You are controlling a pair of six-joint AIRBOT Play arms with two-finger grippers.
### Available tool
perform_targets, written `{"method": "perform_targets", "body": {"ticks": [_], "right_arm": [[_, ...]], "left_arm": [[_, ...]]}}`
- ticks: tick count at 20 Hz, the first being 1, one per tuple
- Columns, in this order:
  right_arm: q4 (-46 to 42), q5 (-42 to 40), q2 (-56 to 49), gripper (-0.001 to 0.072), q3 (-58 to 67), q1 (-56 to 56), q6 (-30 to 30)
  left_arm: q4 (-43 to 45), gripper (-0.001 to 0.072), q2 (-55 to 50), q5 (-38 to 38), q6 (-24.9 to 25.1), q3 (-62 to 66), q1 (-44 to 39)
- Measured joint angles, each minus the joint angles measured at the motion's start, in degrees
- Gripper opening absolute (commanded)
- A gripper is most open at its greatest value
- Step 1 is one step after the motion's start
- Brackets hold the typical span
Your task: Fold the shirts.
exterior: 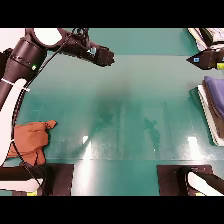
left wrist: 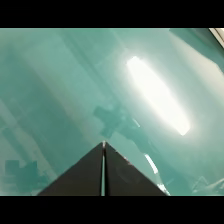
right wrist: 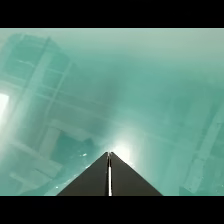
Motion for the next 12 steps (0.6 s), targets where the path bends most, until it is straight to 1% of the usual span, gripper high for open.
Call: {"method": "perform_targets", "body": {"ticks": [12], "right_arm": [[0.07, 0.66, 0.00, 0.0018, 0.00, 0.17, -0.02]], "left_arm": [[-0.02, 0.0027, 0.00, 2.71, -0.02, 0.00, 0.00]]}}
